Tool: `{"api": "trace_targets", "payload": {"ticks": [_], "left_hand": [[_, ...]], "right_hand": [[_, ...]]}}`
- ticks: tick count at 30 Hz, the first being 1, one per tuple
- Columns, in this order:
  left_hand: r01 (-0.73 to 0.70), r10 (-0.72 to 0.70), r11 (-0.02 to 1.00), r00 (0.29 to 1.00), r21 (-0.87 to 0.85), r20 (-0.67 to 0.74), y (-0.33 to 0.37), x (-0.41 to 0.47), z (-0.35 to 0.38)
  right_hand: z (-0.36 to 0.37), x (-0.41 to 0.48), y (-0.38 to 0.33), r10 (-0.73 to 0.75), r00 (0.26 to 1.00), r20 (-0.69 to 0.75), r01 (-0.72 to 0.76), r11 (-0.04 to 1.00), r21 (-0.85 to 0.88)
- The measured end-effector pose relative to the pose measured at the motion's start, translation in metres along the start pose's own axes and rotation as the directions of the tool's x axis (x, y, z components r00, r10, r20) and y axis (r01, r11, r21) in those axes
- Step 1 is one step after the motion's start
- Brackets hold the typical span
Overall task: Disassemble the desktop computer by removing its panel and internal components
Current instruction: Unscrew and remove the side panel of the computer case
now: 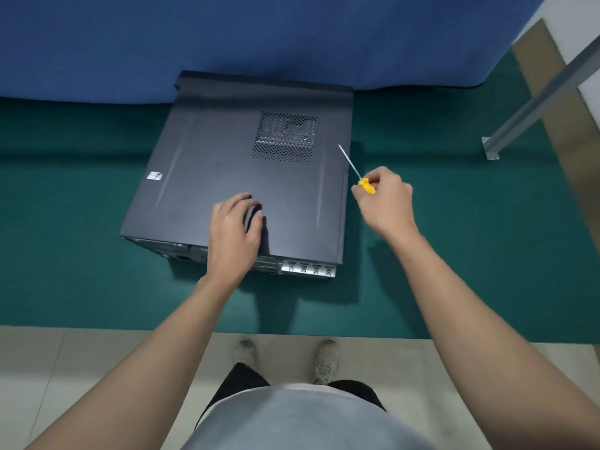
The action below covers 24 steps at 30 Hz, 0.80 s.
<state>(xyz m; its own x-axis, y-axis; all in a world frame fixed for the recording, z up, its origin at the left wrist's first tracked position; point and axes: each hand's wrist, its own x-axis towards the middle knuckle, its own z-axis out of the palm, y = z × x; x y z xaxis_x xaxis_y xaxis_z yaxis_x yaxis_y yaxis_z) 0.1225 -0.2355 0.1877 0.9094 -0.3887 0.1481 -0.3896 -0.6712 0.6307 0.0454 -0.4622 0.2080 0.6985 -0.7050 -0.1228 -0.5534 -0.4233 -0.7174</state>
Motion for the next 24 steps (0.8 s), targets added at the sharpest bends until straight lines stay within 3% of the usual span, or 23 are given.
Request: {"api": "trace_targets", "payload": {"ticks": [4,8,12,16,19,24], "left_hand": [[0.133,-0.152,0.981,0.979,-0.144,-0.133,-0.019,-0.008,-0.029],[0.281,-0.297,0.953,0.941,-0.112,-0.162,-0.043,-0.012,-0.054],[0.538,-0.543,0.825,0.840,-0.172,0.022,-0.071,-0.008,-0.074],[0.702,-0.674,0.653,0.710,-0.284,0.204,-0.092,-0.012,-0.086],[0.783,-0.680,0.474,0.616,-0.402,0.398,-0.100,-0.014,-0.094],[0.837,-0.537,0.299,0.545,-0.459,0.643,-0.101,-0.012,-0.101]], "right_hand": [[0.023,-0.044,-0.044,-0.043,0.998,0.046,0.039,0.996,0.086],[0.055,-0.088,-0.084,-0.033,0.999,0.035,0.025,0.978,0.206],[0.090,-0.129,-0.107,0.067,0.991,0.114,-0.107,0.912,0.396],[0.127,-0.165,-0.116,0.173,0.964,0.202,-0.253,0.829,0.499],[0.151,-0.188,-0.122,0.210,0.943,0.257,-0.322,0.765,0.558],[0.175,-0.210,-0.134,0.247,0.907,0.341,-0.414,0.666,0.620]]}}
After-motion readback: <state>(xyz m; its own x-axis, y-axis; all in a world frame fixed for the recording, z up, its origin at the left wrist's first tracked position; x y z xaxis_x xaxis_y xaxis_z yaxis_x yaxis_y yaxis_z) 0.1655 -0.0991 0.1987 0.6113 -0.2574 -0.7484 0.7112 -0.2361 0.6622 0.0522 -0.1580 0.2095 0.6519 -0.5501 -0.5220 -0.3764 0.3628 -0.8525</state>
